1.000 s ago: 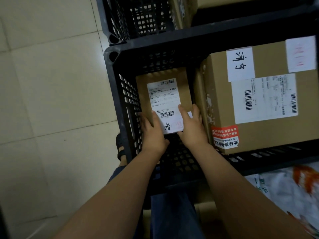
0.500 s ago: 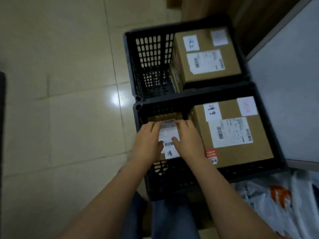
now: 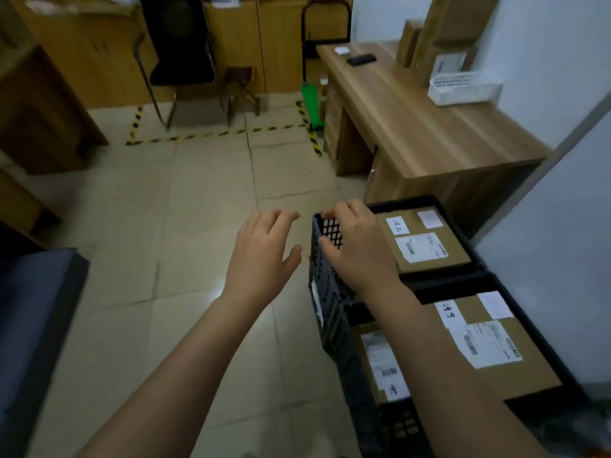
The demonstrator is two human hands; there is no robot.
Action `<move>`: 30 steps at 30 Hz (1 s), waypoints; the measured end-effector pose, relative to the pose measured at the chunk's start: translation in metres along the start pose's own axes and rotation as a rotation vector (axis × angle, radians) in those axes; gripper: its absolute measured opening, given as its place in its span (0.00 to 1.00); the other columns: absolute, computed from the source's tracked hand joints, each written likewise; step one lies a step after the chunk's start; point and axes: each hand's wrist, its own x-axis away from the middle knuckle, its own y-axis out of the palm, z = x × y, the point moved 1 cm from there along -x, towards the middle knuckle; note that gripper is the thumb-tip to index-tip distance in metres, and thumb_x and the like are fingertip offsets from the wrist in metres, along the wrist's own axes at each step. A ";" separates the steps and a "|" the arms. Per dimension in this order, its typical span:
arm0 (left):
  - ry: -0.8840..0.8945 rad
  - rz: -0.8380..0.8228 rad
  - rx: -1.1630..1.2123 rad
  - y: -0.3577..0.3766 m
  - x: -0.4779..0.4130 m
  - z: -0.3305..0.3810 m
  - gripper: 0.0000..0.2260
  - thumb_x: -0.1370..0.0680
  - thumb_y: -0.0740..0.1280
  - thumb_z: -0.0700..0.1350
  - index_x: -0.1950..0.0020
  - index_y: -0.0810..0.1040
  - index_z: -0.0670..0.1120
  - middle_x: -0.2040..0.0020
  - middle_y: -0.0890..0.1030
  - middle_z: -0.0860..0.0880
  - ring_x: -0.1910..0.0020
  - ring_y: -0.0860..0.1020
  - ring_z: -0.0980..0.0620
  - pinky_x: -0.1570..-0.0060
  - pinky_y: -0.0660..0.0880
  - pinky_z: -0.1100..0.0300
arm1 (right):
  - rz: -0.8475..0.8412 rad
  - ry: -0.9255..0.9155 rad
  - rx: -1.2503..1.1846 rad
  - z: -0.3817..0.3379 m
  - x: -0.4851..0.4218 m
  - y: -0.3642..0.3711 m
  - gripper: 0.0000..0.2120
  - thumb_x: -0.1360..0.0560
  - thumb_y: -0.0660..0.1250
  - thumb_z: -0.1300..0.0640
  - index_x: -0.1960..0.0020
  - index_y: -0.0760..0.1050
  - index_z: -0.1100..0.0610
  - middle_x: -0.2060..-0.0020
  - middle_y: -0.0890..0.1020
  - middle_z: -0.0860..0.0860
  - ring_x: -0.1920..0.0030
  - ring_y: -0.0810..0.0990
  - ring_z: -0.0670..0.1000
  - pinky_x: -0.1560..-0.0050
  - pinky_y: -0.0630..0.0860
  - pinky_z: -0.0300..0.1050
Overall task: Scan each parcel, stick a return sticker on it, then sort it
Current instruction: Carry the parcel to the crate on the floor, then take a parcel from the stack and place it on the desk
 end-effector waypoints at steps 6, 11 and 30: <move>0.097 0.088 -0.070 -0.080 -0.045 -0.066 0.20 0.30 0.75 0.43 0.39 0.76 0.44 0.47 0.78 0.46 0.48 0.76 0.43 0.50 0.71 0.50 | 0.085 -0.066 0.066 -0.084 -0.050 -0.004 0.14 0.27 0.71 0.59 0.42 0.75 0.57 0.47 0.75 0.52 0.47 0.74 0.51 0.47 0.73 0.44; 0.171 0.120 -0.121 -0.105 -0.097 -0.102 0.20 0.29 0.75 0.44 0.39 0.76 0.45 0.47 0.78 0.46 0.47 0.76 0.43 0.51 0.74 0.49 | 0.111 -0.088 0.136 -0.112 -0.104 -0.004 0.15 0.27 0.70 0.55 0.41 0.75 0.55 0.47 0.76 0.51 0.45 0.74 0.51 0.45 0.70 0.44; 0.207 0.182 -0.078 -0.007 -0.414 -0.214 0.18 0.29 0.75 0.46 0.42 0.78 0.45 0.49 0.79 0.48 0.49 0.76 0.46 0.49 0.72 0.53 | 0.147 -0.063 0.190 -0.032 -0.437 0.029 0.15 0.25 0.68 0.51 0.40 0.74 0.53 0.45 0.76 0.48 0.45 0.72 0.48 0.45 0.70 0.42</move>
